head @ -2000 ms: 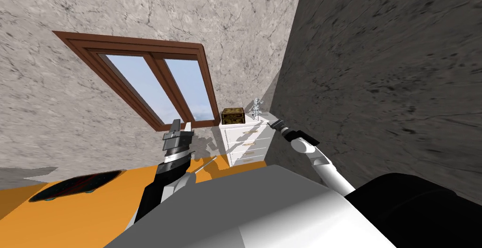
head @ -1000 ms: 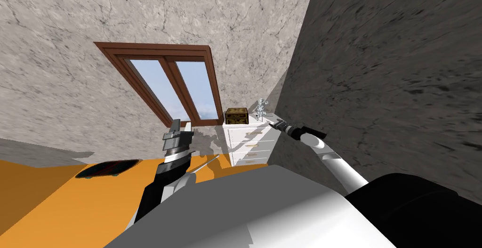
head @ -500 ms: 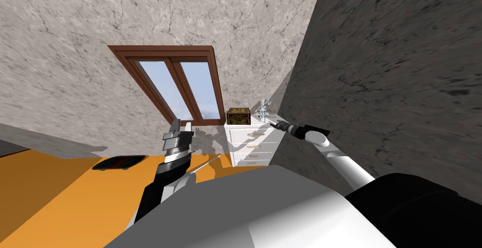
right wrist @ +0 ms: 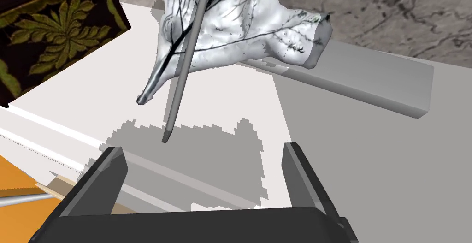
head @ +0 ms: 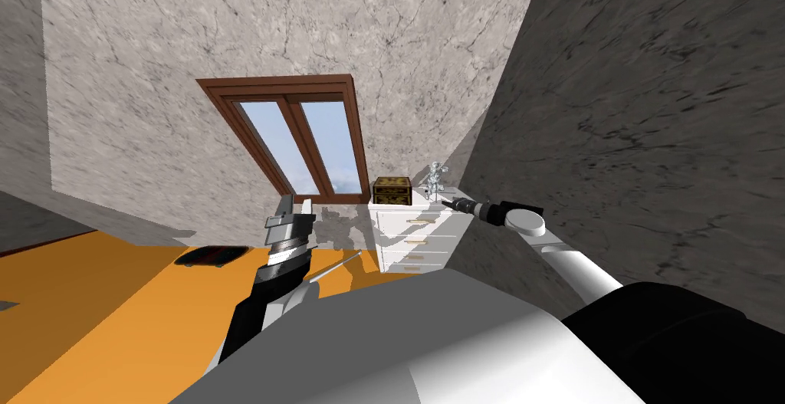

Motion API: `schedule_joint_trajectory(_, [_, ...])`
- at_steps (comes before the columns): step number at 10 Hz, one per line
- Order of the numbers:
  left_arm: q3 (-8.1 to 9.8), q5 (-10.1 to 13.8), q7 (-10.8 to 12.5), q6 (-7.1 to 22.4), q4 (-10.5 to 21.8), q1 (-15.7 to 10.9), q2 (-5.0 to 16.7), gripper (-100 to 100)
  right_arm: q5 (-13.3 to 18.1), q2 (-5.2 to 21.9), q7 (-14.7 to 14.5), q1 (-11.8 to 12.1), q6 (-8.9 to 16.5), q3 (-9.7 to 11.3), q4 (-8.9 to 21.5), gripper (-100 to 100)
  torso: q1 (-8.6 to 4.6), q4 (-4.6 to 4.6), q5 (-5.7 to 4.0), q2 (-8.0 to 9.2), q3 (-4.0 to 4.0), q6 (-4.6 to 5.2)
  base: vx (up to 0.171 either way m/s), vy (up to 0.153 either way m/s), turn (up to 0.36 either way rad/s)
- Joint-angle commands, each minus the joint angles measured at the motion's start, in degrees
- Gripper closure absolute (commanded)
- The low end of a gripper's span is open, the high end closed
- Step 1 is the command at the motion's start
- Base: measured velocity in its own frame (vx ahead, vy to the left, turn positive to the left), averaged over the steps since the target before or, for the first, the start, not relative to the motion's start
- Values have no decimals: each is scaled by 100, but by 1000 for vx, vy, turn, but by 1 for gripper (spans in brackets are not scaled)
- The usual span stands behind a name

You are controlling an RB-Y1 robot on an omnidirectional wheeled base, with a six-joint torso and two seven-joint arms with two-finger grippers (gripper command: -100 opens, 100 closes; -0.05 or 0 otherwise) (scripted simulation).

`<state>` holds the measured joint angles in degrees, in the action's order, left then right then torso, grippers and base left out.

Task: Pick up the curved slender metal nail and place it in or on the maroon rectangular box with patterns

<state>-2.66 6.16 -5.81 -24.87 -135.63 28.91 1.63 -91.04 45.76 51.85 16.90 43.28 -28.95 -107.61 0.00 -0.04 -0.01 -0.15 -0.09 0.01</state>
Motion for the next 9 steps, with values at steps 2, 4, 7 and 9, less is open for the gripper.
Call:
schedule_joint_trajectory(2, [0, 0, 0, 0, 0, 0, 0, 0, -389, 175, 347, 30, 386, -157, 133, -100, 1, -1, 0, -6, -4, 0, 49, -4, 113])
schedule_joint_trajectory(4, [0, 0, 0, 0, 0, 0, 0, 0, -770, 378, 706, 61, 745, -321, 306, -100, -1, -1, 0, -2, -2, 1, 43, -2, 111])
schedule_joint_trajectory(7, [0, 0, 0, 0, 0, 0, 0, 0, -1134, 540, 1052, 92, 1121, -449, 452, -100, 2, -1, 0, -2, -1, 1, 43, 0, 91])
schedule_joint_trajectory(9, [0, 0, 0, 0, 0, 0, 0, 0, -1370, 650, 1290, 120, 1359, -533, 568, -100, 3, -2, 0, -8, -5, 1, 62, 1, 111])
